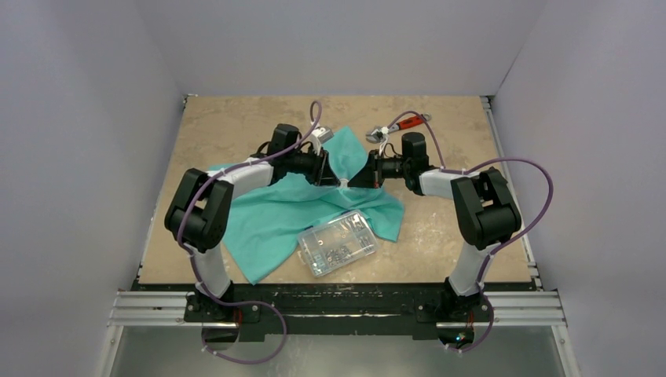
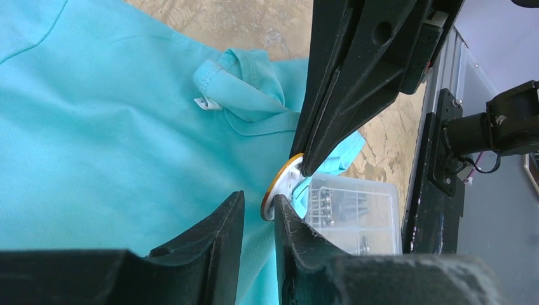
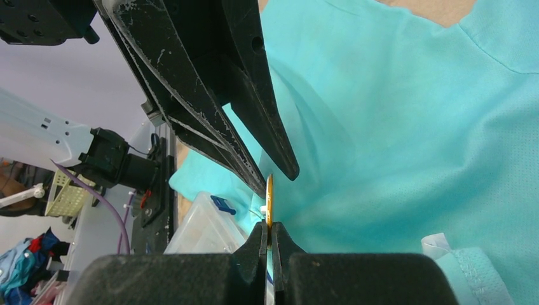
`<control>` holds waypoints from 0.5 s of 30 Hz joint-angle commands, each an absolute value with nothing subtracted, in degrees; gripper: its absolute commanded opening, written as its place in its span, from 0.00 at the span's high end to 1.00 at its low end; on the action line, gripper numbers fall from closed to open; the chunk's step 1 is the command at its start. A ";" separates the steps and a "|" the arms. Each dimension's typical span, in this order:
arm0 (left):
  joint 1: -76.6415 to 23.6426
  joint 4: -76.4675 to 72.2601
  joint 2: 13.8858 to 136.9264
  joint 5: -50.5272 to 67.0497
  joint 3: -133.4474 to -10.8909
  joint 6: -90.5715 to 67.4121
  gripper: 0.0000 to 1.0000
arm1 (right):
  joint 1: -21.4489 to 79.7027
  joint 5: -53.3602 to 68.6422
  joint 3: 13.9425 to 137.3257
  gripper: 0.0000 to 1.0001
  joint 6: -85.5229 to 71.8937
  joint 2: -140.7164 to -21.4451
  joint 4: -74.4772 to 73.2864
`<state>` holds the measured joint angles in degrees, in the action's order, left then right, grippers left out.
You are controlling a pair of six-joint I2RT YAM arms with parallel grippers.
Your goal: Remove the brooch from the garment
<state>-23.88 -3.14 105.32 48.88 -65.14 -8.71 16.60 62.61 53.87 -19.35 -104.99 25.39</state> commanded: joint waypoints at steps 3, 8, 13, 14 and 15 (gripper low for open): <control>-24.35 -4.57 106.03 50.95 -67.21 -7.47 0.85 | 16.77 64.42 54.67 1.00 -19.35 -104.32 27.78; -24.52 -3.51 106.27 50.73 -68.27 -8.70 1.00 | 16.66 66.03 55.06 0.71 -18.82 -104.76 26.93; -24.37 -1.65 106.44 49.69 -68.87 -8.71 1.00 | 15.69 65.90 56.75 0.51 -9.85 -104.53 17.38; -24.35 -1.67 106.44 49.60 -68.82 -8.81 1.00 | 15.51 65.85 57.04 0.49 -8.37 -104.65 15.65; -24.37 -1.78 106.44 49.57 -68.78 -8.93 1.00 | 15.26 65.77 57.18 0.48 -7.02 -104.75 14.42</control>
<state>-24.27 -1.32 106.24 49.74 -66.67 -8.60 16.23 64.18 54.57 -14.66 -105.01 20.82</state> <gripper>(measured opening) 0.021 0.500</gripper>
